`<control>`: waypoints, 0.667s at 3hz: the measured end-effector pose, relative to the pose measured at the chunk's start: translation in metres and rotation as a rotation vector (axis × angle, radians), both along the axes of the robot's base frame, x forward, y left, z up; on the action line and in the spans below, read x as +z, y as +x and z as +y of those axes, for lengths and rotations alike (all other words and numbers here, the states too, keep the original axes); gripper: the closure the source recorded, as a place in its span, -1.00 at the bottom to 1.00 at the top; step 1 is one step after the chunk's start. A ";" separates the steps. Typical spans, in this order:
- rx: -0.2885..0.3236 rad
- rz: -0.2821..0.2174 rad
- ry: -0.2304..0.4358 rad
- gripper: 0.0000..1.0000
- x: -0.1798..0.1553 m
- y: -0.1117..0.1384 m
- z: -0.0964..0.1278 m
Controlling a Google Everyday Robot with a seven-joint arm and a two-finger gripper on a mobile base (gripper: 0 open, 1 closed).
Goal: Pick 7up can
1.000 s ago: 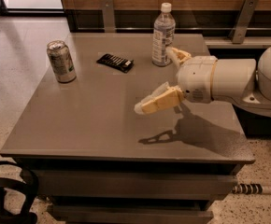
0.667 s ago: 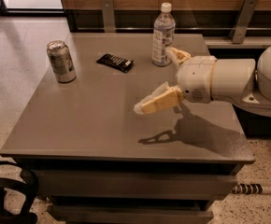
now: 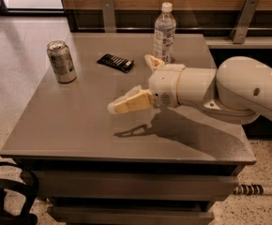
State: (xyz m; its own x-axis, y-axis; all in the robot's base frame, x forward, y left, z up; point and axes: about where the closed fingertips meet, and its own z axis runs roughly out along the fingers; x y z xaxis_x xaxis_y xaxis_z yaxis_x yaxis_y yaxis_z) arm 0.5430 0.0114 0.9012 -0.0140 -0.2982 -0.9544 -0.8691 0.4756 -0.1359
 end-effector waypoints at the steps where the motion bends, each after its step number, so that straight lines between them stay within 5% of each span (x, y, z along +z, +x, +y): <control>1: 0.024 -0.010 0.083 -1.00 -0.007 0.028 0.045; 2: 0.052 -0.030 0.122 -1.00 -0.005 0.049 0.072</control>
Offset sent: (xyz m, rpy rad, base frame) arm 0.0761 0.1004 -0.0044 0.1714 -0.0531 0.0792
